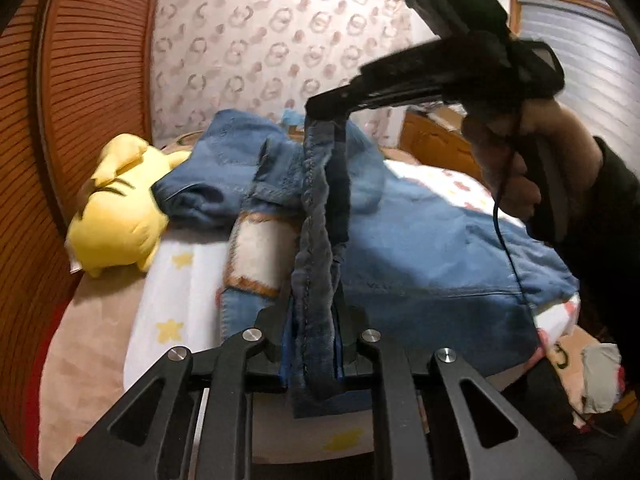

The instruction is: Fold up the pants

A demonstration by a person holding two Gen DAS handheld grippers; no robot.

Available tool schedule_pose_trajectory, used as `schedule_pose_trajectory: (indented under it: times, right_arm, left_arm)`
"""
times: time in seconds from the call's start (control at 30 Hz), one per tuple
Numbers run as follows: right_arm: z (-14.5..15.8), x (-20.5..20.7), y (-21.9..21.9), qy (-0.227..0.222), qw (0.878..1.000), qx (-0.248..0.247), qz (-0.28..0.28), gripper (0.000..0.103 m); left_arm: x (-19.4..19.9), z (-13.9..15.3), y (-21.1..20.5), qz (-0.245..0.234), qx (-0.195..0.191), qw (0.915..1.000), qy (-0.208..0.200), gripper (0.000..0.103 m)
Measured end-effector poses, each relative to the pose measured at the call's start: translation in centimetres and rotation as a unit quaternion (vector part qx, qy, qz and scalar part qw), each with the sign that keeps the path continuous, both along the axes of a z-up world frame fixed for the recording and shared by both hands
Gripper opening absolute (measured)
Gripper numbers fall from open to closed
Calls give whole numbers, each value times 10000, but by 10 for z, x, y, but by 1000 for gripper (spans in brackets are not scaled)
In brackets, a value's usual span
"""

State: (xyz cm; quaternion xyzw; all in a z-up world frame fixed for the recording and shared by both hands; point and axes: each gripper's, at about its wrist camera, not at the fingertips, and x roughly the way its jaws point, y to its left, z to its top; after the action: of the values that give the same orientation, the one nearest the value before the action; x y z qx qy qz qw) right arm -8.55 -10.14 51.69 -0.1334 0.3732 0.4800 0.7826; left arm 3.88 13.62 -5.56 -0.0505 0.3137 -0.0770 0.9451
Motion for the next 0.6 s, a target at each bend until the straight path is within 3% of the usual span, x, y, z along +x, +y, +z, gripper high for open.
schedule_pose_trajectory:
  times: [0.13, 0.2, 0.27, 0.3, 0.37, 0.47, 0.6]
  right_arm:
    - [-8, 10, 10, 134, 9998, -23, -114, 9]
    - [-10, 13, 0, 133, 9997, -8, -187, 17]
    - [-7, 10, -13, 113, 9997, 68, -225, 41]
    - [1, 5, -30, 93, 9995, 128, -267, 43]
    - [6, 6, -39, 17, 9990, 172, -404, 44]
    - [17, -12, -73, -122, 9986, 245, -451, 44]
    - [35, -31, -129, -358, 9969, 349, -613, 44]
  left_arm:
    - [-4, 3, 2, 117, 30, 9999, -68, 21]
    - [-5, 5, 7, 198, 49, 9997, -107, 31]
    - [-6, 6, 11, 240, 13, 9996, -140, 41]
    - [-7, 8, 13, 253, -17, 9995, -172, 48]
    - [-8, 10, 14, 273, -67, 9994, -223, 52]
    - [-9, 14, 13, 262, -93, 9991, -313, 82]
    - [-6, 16, 5, 187, -27, 9992, -343, 84]
